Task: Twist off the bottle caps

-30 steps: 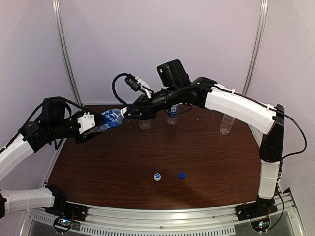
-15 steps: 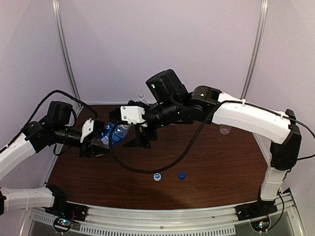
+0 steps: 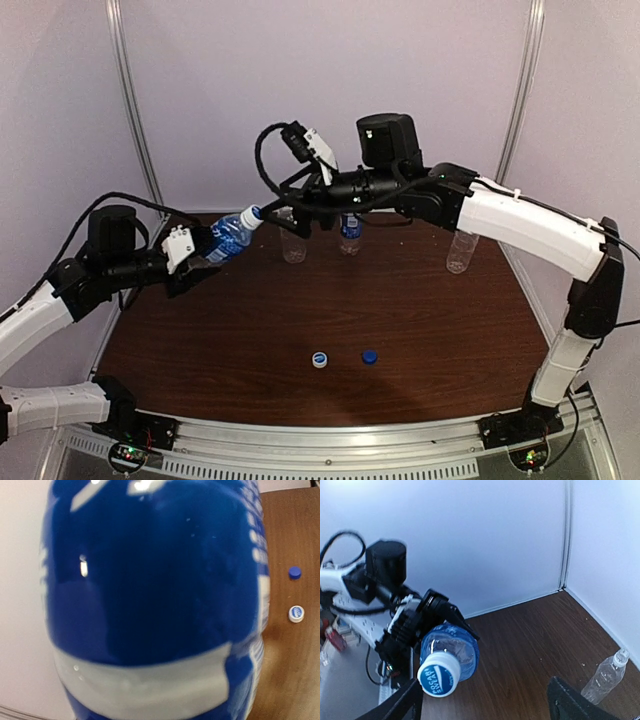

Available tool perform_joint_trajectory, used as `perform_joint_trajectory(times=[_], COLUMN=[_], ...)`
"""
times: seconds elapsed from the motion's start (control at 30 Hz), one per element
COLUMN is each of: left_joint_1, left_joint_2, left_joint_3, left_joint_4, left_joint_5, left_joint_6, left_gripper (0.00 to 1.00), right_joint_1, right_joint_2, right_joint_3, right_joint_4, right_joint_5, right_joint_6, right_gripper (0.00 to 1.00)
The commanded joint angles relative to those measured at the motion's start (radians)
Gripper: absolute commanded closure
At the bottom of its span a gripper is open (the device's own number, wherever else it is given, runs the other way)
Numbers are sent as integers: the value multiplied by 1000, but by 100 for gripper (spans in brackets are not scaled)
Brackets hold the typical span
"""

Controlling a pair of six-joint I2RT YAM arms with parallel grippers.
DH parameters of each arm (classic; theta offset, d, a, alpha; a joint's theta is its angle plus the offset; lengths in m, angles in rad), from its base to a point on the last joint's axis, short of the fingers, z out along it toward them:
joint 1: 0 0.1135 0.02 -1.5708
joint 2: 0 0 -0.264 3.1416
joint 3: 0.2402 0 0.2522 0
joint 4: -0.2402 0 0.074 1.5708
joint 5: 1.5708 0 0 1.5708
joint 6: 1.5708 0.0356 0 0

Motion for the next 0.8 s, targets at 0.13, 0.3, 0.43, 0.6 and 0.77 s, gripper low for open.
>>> perform_joint_trajectory(times=[0.13,0.3,0.43,0.6,0.77], left_joint_1=[-2,-3,-5,-13,-13], left_joint_2=[1,5,9,19,25], left_joint_3=[-45,-51,-61,-69,-70], left_joint_4=[294,319,323,375,383], left_joint_5=[-377,-407,-419,-447,-453], left_joint_6=[208,247,277,326,334], left_gripper=[66,67,67,67,67], right_joint_1=[-23,-23,-22,-20,-20], right_joint_2=[91,135,166,211,226], right_joint_3=[163,227,261,326,330], right_joint_4=[-44,-86,-82,-123,-118], right_joint_5=[41,-1,-37,-34,-53], right_joint_6=[465,498,519,531,539], right_gripper=[20,20,22,34,35])
